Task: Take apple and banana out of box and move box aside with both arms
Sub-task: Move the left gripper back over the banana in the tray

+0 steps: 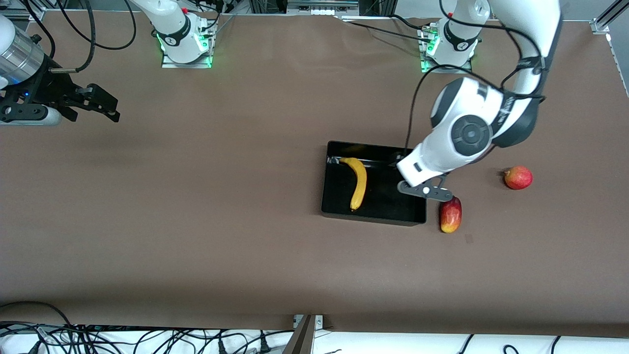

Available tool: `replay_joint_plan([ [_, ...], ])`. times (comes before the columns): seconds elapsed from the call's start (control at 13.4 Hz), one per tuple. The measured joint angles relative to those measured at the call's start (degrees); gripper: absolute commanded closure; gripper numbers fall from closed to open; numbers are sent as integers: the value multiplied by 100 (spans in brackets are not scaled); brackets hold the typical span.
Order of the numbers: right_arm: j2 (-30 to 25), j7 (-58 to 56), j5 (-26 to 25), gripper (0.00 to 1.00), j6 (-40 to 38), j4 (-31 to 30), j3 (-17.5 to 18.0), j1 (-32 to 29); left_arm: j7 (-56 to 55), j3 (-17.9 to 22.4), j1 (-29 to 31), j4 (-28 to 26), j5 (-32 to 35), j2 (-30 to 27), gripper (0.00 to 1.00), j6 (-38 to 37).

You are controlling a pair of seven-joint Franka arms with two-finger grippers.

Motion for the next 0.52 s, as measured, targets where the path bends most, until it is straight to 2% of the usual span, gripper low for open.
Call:
replay_joint_plan([
  [0.3,0,0,0,0,5,0,0,0,-688,-184,-344,61,0,404,0,964],
  [0.52,0,0,0,0,6,0,0,-1,-722,-208,-556,61,25,582,0,1241],
])
